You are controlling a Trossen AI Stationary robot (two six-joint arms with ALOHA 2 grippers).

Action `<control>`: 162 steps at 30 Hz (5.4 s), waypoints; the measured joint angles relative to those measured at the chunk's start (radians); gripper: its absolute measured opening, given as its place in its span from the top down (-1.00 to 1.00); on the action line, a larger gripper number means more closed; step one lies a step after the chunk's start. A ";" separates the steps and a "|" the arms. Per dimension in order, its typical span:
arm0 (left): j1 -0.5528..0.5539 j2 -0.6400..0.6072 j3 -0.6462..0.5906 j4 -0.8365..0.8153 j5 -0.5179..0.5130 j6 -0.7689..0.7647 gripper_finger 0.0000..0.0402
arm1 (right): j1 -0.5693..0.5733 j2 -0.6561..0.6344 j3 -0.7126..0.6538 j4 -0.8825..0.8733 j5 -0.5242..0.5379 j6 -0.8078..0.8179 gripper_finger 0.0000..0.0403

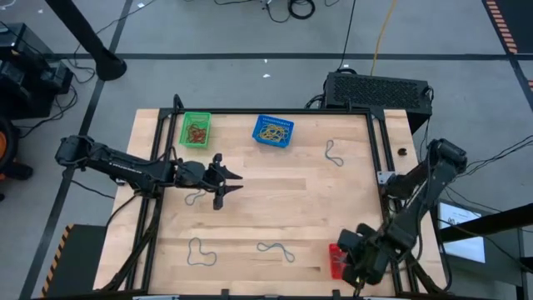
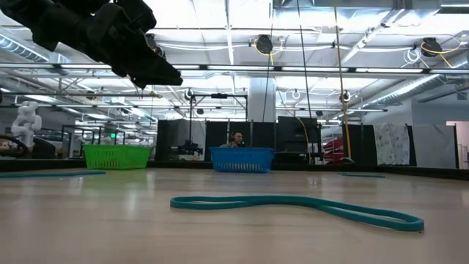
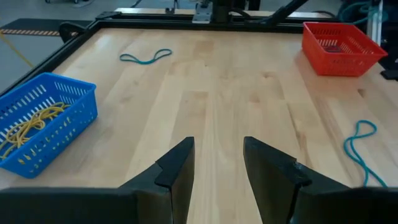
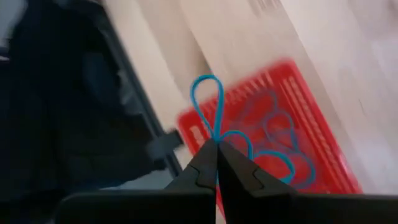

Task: Sort rubber bands into baskets
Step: Put the blue rubber band into the red bin

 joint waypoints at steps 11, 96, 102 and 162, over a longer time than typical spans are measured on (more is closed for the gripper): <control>-0.003 0.000 0.000 0.016 -0.005 0.001 0.27 | 0.067 0.088 0.000 -0.105 -0.038 0.179 1.00; -0.002 0.063 0.056 -1.049 0.072 -0.678 0.27 | -0.667 0.108 0.000 0.561 -0.032 -1.470 0.45; -0.003 0.088 0.056 -1.055 0.101 -0.632 0.27 | -0.667 0.124 0.000 0.582 -0.032 -1.458 0.45; -0.156 0.026 0.146 -0.290 0.109 -0.189 0.99 | -0.695 0.373 0.000 1.185 -0.028 -1.556 0.45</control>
